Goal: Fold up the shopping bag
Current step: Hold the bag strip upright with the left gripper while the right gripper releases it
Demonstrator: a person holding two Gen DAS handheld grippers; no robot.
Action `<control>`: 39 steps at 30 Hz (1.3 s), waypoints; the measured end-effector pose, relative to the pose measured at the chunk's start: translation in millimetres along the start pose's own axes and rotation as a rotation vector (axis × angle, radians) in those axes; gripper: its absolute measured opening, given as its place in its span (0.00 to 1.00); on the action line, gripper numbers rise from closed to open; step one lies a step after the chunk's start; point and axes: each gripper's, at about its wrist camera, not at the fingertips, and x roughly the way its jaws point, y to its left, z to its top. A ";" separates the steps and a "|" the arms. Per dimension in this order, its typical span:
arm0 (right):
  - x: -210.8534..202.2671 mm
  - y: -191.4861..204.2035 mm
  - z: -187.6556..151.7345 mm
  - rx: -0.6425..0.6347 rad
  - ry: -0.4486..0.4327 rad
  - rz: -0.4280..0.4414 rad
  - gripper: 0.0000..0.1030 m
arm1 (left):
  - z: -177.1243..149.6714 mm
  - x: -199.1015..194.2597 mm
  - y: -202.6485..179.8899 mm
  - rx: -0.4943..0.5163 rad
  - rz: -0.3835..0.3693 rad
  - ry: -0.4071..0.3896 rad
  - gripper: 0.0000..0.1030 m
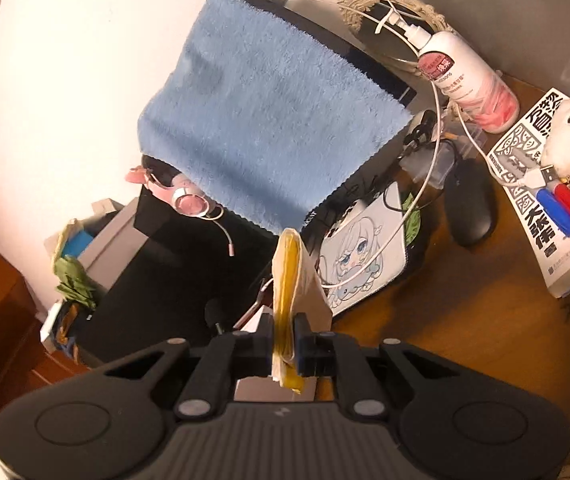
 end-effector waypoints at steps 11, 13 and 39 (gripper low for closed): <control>-0.1 4.1 -5.9 0.027 0.025 0.093 0.10 | -0.2 -5.7 -48.8 0.314 0.085 -0.106 0.67; 1.3 7.4 -9.3 0.030 0.043 0.114 0.10 | 1.8 0.3 -49.4 0.322 0.072 -0.080 0.50; 20.0 5.0 -36.9 0.087 0.095 0.197 0.11 | -16.6 9.8 -70.0 0.480 0.212 -0.020 0.11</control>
